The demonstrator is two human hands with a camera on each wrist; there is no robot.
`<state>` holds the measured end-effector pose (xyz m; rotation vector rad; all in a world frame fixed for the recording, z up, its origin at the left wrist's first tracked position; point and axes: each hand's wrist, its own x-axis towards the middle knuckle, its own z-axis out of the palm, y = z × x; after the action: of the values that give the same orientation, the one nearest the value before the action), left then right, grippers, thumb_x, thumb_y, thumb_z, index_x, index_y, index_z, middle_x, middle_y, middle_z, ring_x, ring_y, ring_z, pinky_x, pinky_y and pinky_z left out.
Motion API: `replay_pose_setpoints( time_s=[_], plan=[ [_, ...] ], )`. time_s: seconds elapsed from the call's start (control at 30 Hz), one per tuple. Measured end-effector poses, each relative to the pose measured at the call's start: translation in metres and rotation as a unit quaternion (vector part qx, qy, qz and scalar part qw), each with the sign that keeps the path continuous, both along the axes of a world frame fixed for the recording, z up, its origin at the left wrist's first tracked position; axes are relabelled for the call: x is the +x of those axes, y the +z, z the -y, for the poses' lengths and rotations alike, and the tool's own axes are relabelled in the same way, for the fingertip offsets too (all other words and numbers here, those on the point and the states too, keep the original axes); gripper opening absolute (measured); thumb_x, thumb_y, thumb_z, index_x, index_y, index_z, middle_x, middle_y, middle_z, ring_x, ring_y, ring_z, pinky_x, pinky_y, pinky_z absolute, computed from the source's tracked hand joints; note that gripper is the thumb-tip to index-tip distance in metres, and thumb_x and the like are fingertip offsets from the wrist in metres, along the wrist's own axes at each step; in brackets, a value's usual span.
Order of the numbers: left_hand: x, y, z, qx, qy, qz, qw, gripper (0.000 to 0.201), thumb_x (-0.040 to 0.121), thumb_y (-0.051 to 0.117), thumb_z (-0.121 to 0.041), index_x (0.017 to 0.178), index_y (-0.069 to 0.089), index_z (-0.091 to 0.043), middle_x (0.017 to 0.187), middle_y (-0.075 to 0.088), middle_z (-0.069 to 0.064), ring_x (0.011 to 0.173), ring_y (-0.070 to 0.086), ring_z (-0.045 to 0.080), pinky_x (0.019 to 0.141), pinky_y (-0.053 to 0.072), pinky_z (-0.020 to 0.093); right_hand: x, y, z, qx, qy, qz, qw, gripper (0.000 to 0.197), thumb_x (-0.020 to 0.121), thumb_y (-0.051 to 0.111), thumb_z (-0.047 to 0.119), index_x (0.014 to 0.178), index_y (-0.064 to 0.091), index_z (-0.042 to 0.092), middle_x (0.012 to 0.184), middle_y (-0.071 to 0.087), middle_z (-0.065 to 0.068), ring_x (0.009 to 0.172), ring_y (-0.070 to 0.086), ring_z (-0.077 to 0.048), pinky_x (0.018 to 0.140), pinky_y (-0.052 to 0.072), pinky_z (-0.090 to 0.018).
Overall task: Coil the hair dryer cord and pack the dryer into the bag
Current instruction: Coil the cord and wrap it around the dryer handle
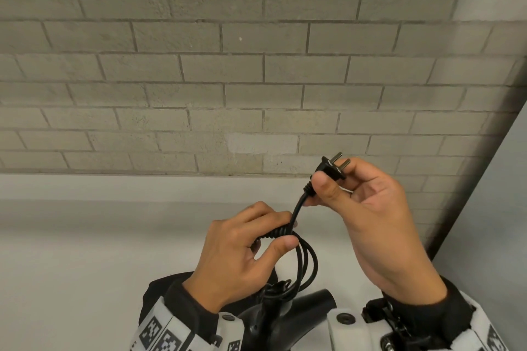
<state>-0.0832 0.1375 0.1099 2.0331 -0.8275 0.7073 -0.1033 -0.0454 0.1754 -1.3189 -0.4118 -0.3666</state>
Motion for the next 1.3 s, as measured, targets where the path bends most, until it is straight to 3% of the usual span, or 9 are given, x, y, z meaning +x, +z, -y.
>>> replay_pose_setpoints(
  time_s=[0.1, 0.33, 0.5, 0.67, 0.77, 0.83, 0.97, 1.13, 1.3],
  plan=[
    [0.000, 0.002, 0.000, 0.007, 0.010, 0.003, 1.000, 0.028, 0.095, 0.056, -0.050, 0.105, 0.072, -0.030, 0.090, 0.060, -0.018, 0.050, 0.051, 0.012, 0.047, 0.044, 0.030, 0.002, 0.000, 0.002, 0.005, -0.009, -0.005, 1.000, 0.031, 0.074, 0.072, 0.019, 0.091, 0.063, -0.005, 0.082, 0.068, -0.013, 0.070, 0.069, -0.025, 0.076, 0.058, -0.034],
    [-0.001, 0.000, 0.000, -0.009, -0.004, -0.002, 1.000, 0.024, 0.092, 0.061, -0.047, 0.104, 0.070, -0.029, 0.089, 0.059, -0.017, 0.049, 0.042, 0.004, 0.046, 0.036, 0.015, 0.008, -0.020, 0.007, 0.061, 0.002, -0.095, 0.994, 0.026, 0.080, 0.067, 0.028, 0.090, 0.066, 0.004, 0.078, 0.065, -0.012, 0.068, 0.064, -0.025, 0.070, 0.054, -0.030],
    [-0.002, -0.004, -0.001, -0.036, -0.033, -0.025, 0.998, 0.026, 0.086, 0.068, -0.048, 0.105, 0.070, -0.032, 0.091, 0.060, -0.015, 0.051, 0.044, 0.008, 0.039, 0.037, 0.023, 0.010, -0.043, 0.010, 0.098, -0.008, -0.172, 0.980, 0.030, 0.078, 0.068, 0.022, 0.102, 0.059, 0.006, 0.077, 0.064, -0.010, 0.065, 0.060, -0.024, 0.066, 0.051, -0.036],
    [-0.001, -0.005, -0.004, -0.049, -0.050, -0.033, 0.997, 0.030, 0.079, 0.074, -0.043, 0.105, 0.070, -0.029, 0.092, 0.061, -0.011, 0.058, 0.048, 0.005, 0.043, 0.037, 0.018, 0.006, -0.062, 0.011, 0.075, -0.013, -0.204, 0.976, 0.028, 0.078, 0.066, 0.023, 0.100, 0.063, 0.006, 0.082, 0.065, -0.010, 0.069, 0.063, -0.022, 0.067, 0.053, -0.034],
    [0.002, -0.006, -0.005, -0.065, -0.069, -0.037, 0.995, 0.026, 0.084, 0.070, -0.038, 0.107, 0.071, -0.025, 0.093, 0.062, -0.008, 0.054, 0.049, 0.010, 0.041, 0.044, 0.031, 0.003, -0.073, 0.005, 0.058, -0.035, -0.215, 0.974, 0.024, 0.081, 0.065, 0.028, 0.097, 0.069, 0.011, 0.090, 0.068, -0.010, 0.076, 0.065, -0.026, 0.068, 0.056, -0.030],
    [0.004, -0.006, -0.005, -0.076, -0.076, -0.034, 0.994, 0.024, 0.088, 0.063, -0.032, 0.108, 0.071, -0.022, 0.093, 0.064, -0.006, 0.061, 0.058, 0.016, 0.051, 0.050, 0.039, 0.003, -0.080, 0.002, 0.044, -0.050, -0.219, 0.974, 0.018, 0.085, 0.064, 0.027, 0.097, 0.073, 0.017, 0.101, 0.070, -0.012, 0.089, 0.065, -0.035, 0.072, 0.057, -0.031],
    [0.005, -0.002, -0.005, -0.115, -0.056, -0.007, 0.992, 0.028, 0.090, 0.055, -0.026, 0.111, 0.069, -0.013, 0.091, 0.066, -0.007, 0.086, 0.065, 0.016, 0.075, 0.050, 0.020, 0.002, -0.087, -0.004, 0.049, -0.042, -0.253, 0.965, 0.016, 0.091, 0.060, 0.013, 0.102, 0.072, 0.011, 0.098, 0.072, -0.017, 0.087, 0.067, -0.033, 0.073, 0.060, -0.035],
    [0.008, -0.002, -0.003, -0.154, -0.044, 0.030, 0.987, 0.021, 0.088, 0.058, -0.022, 0.104, 0.069, -0.013, 0.089, 0.070, -0.007, 0.080, 0.069, 0.014, 0.068, 0.057, 0.029, 0.000, -0.087, -0.004, 0.027, -0.015, -0.243, 0.969, 0.013, 0.092, 0.058, 0.005, 0.095, 0.069, 0.000, 0.087, 0.075, -0.016, 0.073, 0.072, -0.026, 0.065, 0.059, -0.029],
    [0.011, -0.003, 0.000, -0.173, -0.028, 0.056, 0.983, 0.017, 0.087, 0.060, -0.020, 0.098, 0.070, -0.011, 0.089, 0.073, -0.007, 0.083, 0.071, 0.010, 0.073, 0.057, 0.025, -0.008, -0.089, -0.005, -0.038, 0.032, -0.208, 0.977, 0.030, 0.098, 0.046, 0.005, 0.097, 0.075, 0.013, 0.093, 0.076, -0.007, 0.089, 0.069, -0.033, 0.073, 0.058, -0.029]
  ],
)
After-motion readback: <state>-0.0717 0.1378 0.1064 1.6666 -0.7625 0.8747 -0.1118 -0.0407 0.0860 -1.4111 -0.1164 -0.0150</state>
